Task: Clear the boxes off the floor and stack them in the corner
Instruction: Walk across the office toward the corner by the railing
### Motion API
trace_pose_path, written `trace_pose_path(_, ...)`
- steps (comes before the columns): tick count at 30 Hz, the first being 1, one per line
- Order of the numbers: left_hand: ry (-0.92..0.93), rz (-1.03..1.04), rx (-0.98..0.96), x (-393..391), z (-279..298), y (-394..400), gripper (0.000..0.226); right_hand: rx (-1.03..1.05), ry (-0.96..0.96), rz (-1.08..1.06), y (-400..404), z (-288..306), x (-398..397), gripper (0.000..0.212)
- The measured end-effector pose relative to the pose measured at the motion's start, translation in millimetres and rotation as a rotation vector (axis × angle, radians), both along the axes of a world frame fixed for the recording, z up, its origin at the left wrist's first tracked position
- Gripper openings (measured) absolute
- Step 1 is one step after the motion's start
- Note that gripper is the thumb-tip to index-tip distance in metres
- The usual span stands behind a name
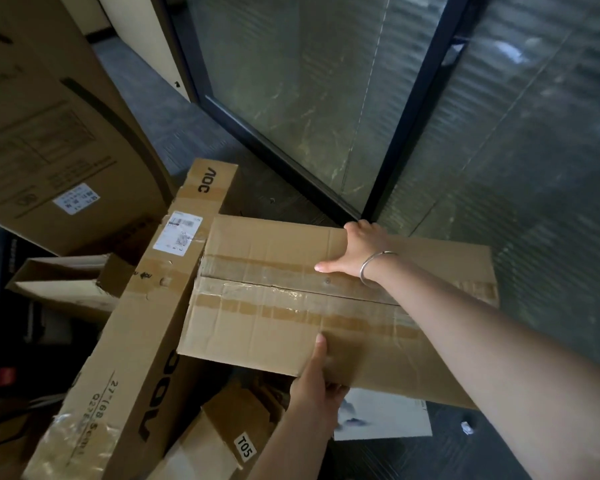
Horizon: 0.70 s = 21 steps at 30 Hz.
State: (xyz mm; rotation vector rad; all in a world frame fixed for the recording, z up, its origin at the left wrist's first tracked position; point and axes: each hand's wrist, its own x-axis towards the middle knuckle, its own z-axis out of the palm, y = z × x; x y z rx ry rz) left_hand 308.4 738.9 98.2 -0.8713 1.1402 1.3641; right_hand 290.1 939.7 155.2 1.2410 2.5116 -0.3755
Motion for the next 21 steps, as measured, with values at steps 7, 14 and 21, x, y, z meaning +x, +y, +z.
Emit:
trace_pose_path(7, 0.137, -0.196, 0.009, -21, 99, -23, 0.072, -0.006, 0.126, -0.195, -18, 118, 26, 0.108)
trace_pose_path(14, 0.342, -0.313, -0.040, -60, 192, -50, 0.079, -0.035, 0.272, -0.380, -55, 206, 51, 0.113)
trace_pose_path(21, 0.592, -0.364, -0.032, -89, 292, -81, 0.078, -0.093, 0.395, -0.514, -102, 273, 68, 0.118)
